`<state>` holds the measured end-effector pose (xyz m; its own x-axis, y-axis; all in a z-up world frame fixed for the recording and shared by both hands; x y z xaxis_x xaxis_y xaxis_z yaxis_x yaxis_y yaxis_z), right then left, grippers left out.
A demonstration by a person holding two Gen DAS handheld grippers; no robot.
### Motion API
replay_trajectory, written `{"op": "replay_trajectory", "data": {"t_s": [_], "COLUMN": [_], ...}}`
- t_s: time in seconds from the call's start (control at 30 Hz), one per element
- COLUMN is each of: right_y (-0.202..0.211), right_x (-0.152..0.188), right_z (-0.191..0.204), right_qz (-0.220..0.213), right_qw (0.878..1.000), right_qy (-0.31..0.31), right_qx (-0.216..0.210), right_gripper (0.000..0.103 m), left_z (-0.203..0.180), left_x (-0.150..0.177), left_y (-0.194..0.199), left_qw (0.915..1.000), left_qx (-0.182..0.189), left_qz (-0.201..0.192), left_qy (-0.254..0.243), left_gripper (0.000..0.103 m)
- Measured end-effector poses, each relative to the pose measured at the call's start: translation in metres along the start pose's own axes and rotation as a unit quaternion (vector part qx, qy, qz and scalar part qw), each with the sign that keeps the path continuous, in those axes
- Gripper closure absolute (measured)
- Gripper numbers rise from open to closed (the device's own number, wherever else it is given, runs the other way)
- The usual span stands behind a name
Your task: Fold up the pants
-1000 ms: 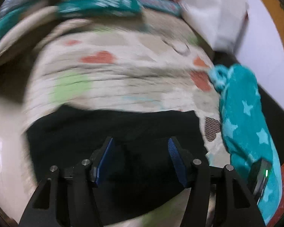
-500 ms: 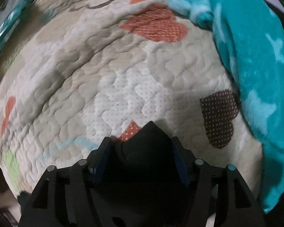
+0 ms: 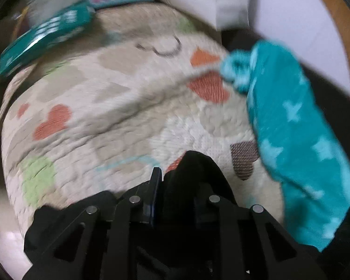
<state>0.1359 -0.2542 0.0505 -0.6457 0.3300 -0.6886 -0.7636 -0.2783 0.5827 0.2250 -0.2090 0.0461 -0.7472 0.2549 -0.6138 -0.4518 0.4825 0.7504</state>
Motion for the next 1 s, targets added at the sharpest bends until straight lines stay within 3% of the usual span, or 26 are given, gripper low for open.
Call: {"op": "replay_trajectory", "data": {"t_s": [0.1,0.23,0.37,0.57,0.67,0.77,0.9,1.0], "right_y": [0.01,0.013,-0.008,-0.051,-0.067,-0.073,-0.075,-0.073], "right_x": [-0.006,0.009,0.051,0.132,0.156,0.167,0.171,0.174], "right_z": [0.045,0.11,0.158,0.196,0.202,0.207,0.207,0.207], "right_qz": [-0.008,-0.001,0.04,0.093,0.092,0.075,0.065,0.054], "right_qw": [0.998,0.984,0.964,0.915,0.889,0.867,0.859,0.851], "right_qy": [0.059,0.163,0.248,0.384,0.443,0.489,0.507,0.521], "right_qx": [-0.029,-0.066,-0.09,-0.083,-0.068,-0.056,-0.046,-0.041], "right_gripper": [0.085,0.085,0.085,0.085,0.085,0.085,0.081,0.077], "left_z": [0.033,0.082,0.147,0.213,0.226,0.229,0.234,0.239], "left_x": [-0.001,0.017,0.062,0.137,0.147,0.142,0.146,0.15], "left_y": [0.046,0.089,0.109,0.103,0.103,0.108,0.109,0.109], "left_qw": [0.9977,0.9882,0.9671,0.937,0.9256,0.9254,0.9238,0.9167], "left_qx": [0.016,0.018,0.022,0.005,0.013,0.01,-0.005,-0.011], "left_qz": [-0.04,-0.084,-0.111,-0.107,-0.114,-0.123,-0.118,-0.116], "left_qy": [0.052,0.127,0.228,0.332,0.361,0.358,0.364,0.382], "left_gripper": [0.081,0.081,0.087,0.087,0.087,0.087,0.087,0.087]}}
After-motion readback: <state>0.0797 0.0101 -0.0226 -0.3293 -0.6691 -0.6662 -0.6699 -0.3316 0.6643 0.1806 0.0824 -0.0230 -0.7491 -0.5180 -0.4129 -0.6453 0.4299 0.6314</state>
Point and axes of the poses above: each gripper's, at about its wrist camera, not at the fingertips, and y roughly against the way its jaws point, z to its left, x to its underside, the point moved 10 cm from there along -y, roughly the way its jaws point, and after that the axes turned 12 degrees about -z, right-handed, at the moved point
